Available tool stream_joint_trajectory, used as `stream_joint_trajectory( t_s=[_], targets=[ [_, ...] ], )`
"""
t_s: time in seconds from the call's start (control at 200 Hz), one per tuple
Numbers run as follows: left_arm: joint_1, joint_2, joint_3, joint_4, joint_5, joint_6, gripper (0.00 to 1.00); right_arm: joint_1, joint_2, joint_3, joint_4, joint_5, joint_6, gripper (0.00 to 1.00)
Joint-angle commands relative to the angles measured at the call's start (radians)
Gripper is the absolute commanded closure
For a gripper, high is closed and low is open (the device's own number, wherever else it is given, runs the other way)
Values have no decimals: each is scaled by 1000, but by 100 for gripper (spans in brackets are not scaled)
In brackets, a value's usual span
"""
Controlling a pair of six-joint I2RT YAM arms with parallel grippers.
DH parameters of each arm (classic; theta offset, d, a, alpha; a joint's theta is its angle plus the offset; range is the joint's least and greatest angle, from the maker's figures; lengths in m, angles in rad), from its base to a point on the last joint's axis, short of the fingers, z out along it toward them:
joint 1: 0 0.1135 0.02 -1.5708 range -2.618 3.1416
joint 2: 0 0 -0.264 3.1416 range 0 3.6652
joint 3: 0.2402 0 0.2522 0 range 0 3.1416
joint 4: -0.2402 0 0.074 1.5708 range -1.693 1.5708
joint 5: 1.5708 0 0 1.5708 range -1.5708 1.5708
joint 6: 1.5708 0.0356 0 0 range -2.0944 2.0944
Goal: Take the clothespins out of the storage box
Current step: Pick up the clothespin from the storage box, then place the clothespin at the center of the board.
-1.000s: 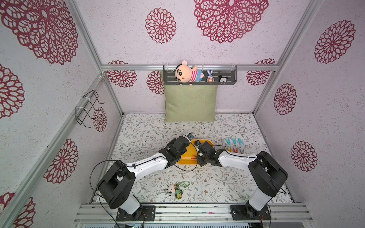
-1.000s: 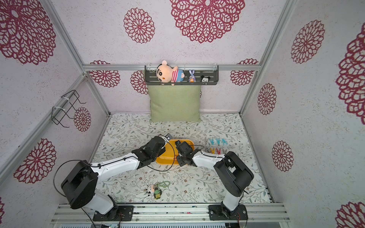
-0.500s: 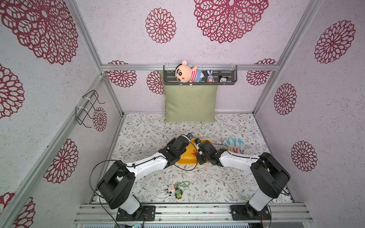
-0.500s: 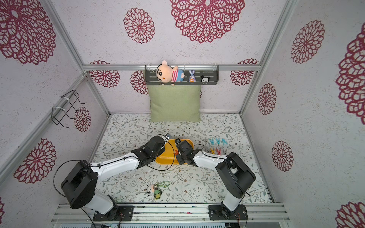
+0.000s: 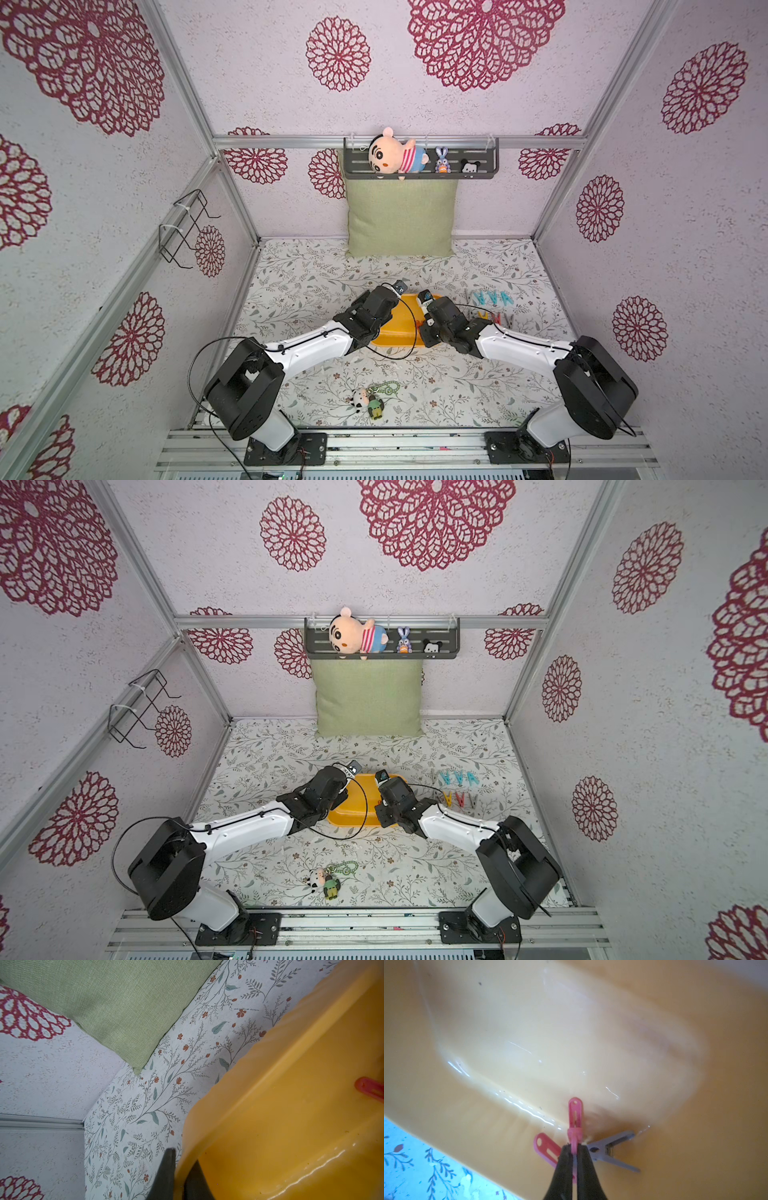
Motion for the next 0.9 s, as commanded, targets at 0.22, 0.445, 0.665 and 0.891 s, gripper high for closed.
stream_joint_trajectory(
  t_s=[0.22,0.445,0.665,0.891],
  targets=[
    [-4,14,6,-79,3,30,100,-8,-154,-5,-18,-31,99,100],
    [-4,14,9,-82,3,28,100,-40,-291,10,-154,-27,176,100],
    [-4,11,12,-84,0,27,100,-159,-416,13,-390,-13,235,100],
    [-4,11,11,-87,1,27,100,-359,-417,66,-647,54,254,100]
  ],
)
